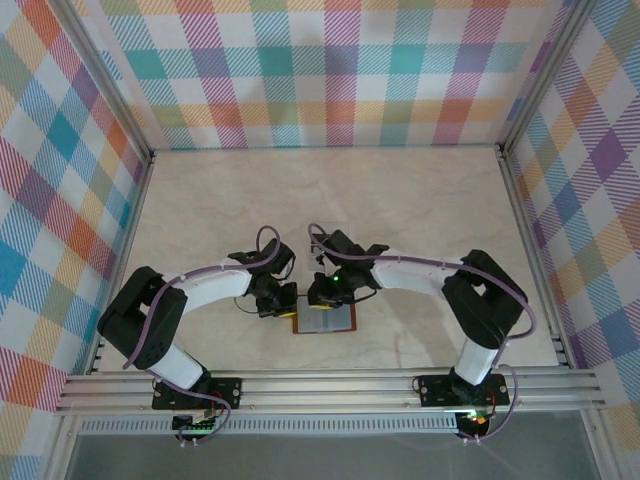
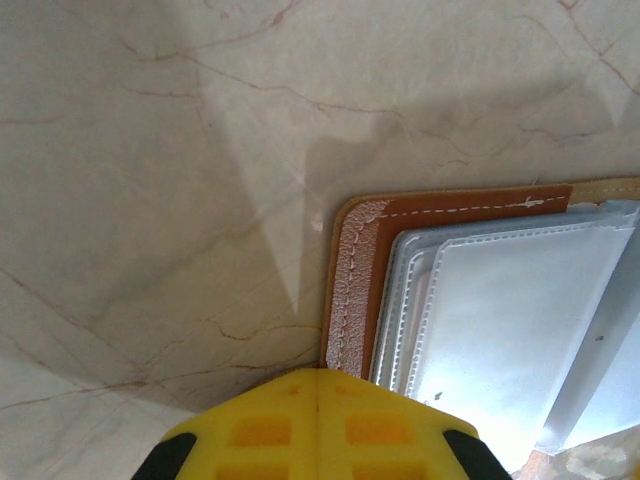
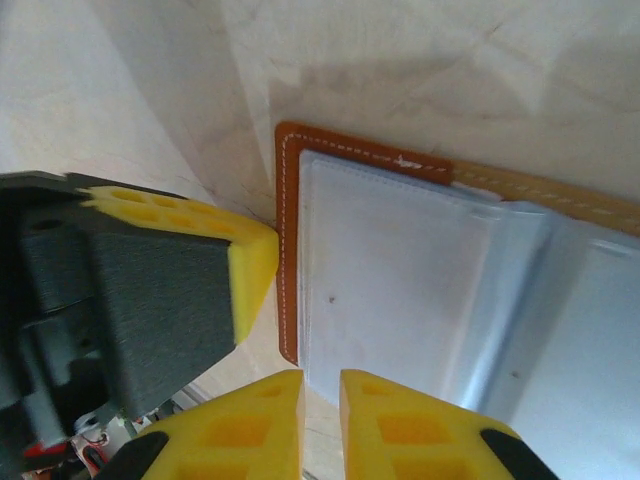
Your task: Take the credit cards out of the card holder
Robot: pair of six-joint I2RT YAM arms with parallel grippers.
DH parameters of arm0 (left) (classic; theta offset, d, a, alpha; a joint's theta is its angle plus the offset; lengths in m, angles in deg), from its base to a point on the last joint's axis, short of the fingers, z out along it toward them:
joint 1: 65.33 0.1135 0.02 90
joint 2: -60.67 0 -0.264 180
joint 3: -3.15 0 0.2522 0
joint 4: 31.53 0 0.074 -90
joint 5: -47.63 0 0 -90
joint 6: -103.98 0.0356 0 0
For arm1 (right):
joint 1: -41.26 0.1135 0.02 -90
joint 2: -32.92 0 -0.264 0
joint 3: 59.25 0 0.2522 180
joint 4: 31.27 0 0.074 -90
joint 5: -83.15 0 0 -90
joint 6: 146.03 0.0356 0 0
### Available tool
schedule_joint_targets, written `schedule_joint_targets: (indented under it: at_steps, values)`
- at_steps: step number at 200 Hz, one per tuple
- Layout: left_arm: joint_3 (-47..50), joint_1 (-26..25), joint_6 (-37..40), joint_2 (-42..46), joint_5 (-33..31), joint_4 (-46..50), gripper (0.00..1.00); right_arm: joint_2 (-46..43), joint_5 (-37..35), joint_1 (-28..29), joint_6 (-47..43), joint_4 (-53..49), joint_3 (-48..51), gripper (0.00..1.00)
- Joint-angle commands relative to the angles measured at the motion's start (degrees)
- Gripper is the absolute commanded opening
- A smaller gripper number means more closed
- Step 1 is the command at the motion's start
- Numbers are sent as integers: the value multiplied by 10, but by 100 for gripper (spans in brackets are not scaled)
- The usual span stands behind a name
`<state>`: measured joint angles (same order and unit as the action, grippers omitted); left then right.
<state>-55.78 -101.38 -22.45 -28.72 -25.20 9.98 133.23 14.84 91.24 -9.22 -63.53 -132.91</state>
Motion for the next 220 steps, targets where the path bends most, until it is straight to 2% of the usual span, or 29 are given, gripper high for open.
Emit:
schedule_joint_targets:
  at_steps: [1,49,115,220]
  values:
    - [22,2,0,-2,5,-2,6,26,14,10,24,13,-25,19]
    - [29,2,-1,3,8,-3,6,75,19,20,24,-8,-53,20]
    - [28,2,1,13,7,7,6,93,-65,29,2,-141,-87,27]
    - [26,2,2,17,1,10,6,110,-175,62,-22,-269,-163,43]
